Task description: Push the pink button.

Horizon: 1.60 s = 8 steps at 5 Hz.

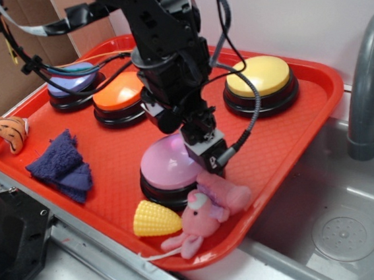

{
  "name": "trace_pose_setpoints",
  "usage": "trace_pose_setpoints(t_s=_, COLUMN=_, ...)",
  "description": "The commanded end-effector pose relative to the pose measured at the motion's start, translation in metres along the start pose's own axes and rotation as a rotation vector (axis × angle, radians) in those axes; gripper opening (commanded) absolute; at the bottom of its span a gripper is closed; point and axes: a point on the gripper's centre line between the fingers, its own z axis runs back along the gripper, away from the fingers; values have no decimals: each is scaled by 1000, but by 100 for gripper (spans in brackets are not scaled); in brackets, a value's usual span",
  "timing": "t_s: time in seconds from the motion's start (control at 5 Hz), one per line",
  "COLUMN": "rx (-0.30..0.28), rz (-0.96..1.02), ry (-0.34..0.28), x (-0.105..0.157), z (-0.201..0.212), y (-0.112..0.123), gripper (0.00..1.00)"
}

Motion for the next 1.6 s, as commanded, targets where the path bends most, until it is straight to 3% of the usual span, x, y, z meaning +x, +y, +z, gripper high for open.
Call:
trace_pose_setpoints(t_s=0.0, rx=42, rz=-13, ry=-43, x=1, z=51, y=14, gripper=100)
trace_pose_setpoints(t_s=0.2, rx=48, rz=28, ry=-56, x=-4, z=82, y=29, gripper=100)
trace_pose_setpoints(t_s=0.6, rx=-76, rz=106, ry=-23, x=-14, z=99, y=50, gripper=100)
trace_pose_setpoints(t_s=1.4, rx=-28, rz=137, ry=-23, x=-29, z=135, y=43, gripper=100)
